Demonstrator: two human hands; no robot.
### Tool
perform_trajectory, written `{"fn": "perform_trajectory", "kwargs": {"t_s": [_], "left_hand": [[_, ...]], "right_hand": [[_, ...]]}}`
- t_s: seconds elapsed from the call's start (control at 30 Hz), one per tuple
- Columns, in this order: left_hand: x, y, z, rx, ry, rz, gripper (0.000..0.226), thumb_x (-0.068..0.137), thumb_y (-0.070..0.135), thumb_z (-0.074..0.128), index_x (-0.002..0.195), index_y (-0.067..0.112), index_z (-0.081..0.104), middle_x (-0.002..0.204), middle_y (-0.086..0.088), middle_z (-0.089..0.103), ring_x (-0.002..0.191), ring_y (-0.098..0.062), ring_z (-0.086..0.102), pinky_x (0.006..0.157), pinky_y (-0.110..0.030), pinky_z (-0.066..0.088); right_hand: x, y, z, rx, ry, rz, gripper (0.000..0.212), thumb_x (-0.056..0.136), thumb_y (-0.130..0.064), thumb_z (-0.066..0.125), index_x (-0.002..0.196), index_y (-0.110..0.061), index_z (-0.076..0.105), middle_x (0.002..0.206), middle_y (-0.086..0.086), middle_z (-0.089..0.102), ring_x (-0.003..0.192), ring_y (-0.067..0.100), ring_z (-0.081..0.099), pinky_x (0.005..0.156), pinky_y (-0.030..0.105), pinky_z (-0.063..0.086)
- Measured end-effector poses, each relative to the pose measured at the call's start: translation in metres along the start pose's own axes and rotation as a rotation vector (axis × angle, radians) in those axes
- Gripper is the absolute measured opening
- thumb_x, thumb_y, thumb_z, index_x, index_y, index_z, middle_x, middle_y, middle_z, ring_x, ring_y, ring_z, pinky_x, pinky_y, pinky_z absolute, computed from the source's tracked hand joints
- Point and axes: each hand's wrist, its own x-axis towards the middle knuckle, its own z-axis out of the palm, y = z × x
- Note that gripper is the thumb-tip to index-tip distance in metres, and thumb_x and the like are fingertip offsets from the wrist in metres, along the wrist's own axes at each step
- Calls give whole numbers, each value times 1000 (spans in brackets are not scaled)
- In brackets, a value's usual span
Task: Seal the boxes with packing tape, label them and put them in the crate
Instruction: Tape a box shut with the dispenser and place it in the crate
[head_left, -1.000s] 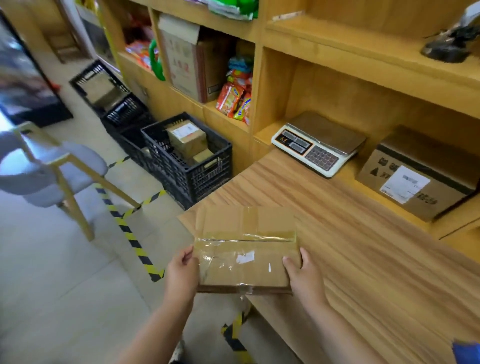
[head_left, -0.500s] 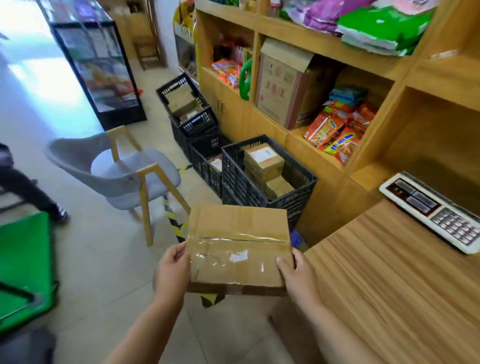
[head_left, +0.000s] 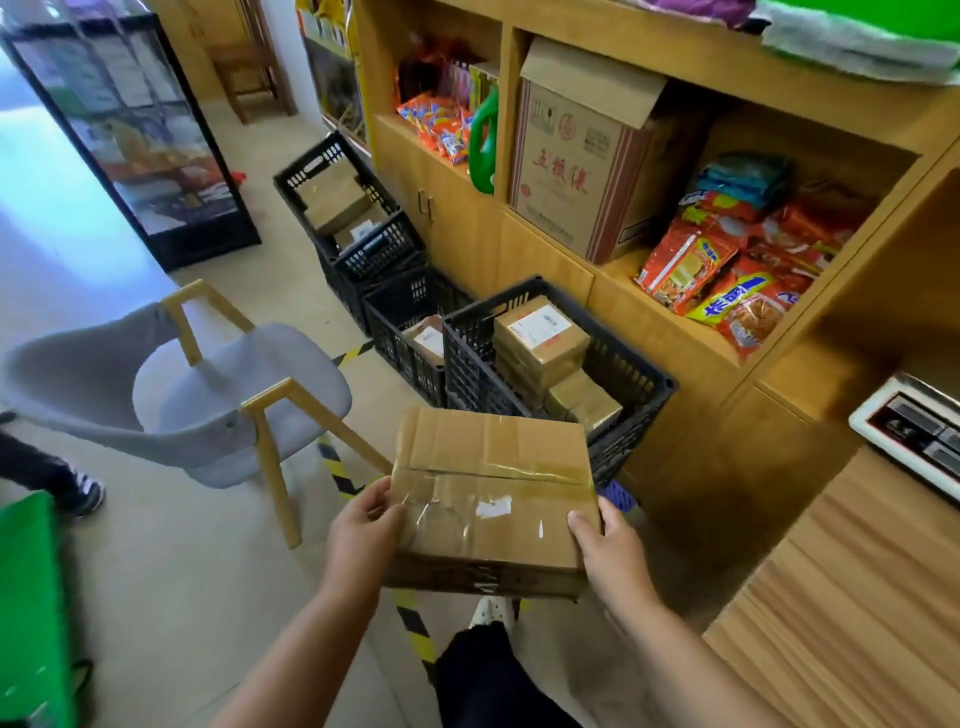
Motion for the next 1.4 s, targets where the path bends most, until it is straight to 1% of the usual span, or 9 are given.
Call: {"fn": "perform_trajectory", "kwargs": {"t_s": [0.13, 0.47, 0.57, 0.77, 0.93, 1.07, 1.2, 1.3, 1.4], "left_hand": [[82, 46, 24, 74, -90, 0, 36, 87, 10, 62, 115, 32, 55, 100, 3, 62, 92, -17, 60, 79, -35, 53], [256, 119, 90, 213, -264, -121, 61, 86, 15, 64, 141, 27, 38, 128, -5, 49, 104, -20, 56, 65, -22, 49], [289, 129, 105, 274, -272, -122, 64, 85, 23, 65, 142, 32, 36, 128, -5, 40, 108, -23, 50, 76, -30, 50], [368, 151, 139, 356, -367, -183, 65, 86, 25, 63, 141, 38, 32, 123, 2, 33, 106, -21, 48, 86, -42, 50], [441, 174, 160, 454, -513, -200, 76, 79, 26, 68, 144, 34, 29, 134, -1, 36, 119, -25, 44, 105, -47, 38], [494, 195, 173, 546, -656, -175, 70, 80, 23, 69, 140, 33, 36, 130, -2, 38, 112, -21, 45, 102, -42, 39], [531, 209, 187, 615, -825, -137, 41, 72, 21, 74, 100, 45, 57, 109, 2, 62, 102, -20, 60, 95, -40, 47], [548, 212, 195, 717, -868, -94, 49, 75, 15, 74, 117, 28, 52, 102, 4, 66, 95, -15, 62, 93, -35, 48], [566, 214, 208, 864, -864, -66, 61, 76, 22, 74, 130, 19, 46, 107, 2, 64, 98, -17, 61, 92, -36, 48]], "right_hand": [[78, -35, 14, 17, -21, 70, 54, 93, -40, 52, 142, -20, 40, 138, 4, 50, 123, 24, 49, 100, 45, 45], [221, -120, 14, 96, -49, 227, 61, 97, -37, 48, 150, -27, 20, 143, 2, 42, 119, 22, 47, 88, 32, 44], [243, -134, 13, 163, -47, 234, 62, 96, -30, 52, 149, -29, 21, 142, 2, 42, 110, 19, 48, 83, 30, 45], [291, -156, 29, 177, 24, 307, 64, 94, -33, 55, 148, -32, 22, 144, 1, 41, 126, 25, 43, 103, 43, 42], [326, -188, 50, 275, 146, 398, 65, 94, -28, 57, 149, -29, 23, 144, -1, 41, 127, 21, 43, 105, 38, 39], [351, -208, 72, 368, 243, 477, 65, 93, -26, 58, 149, -27, 24, 145, 0, 38, 127, 21, 41, 95, 31, 39], [372, -215, 90, 400, 327, 568, 62, 88, -26, 65, 142, -18, 36, 128, 1, 53, 110, 20, 53, 90, 30, 46], [374, -215, 100, 457, 314, 634, 47, 85, -15, 69, 125, -19, 43, 89, -10, 53, 76, 5, 52, 58, 15, 44], [378, -211, 104, 472, 288, 689, 52, 81, -9, 71, 126, -11, 44, 100, 0, 58, 82, 9, 54, 58, 17, 42]]}}
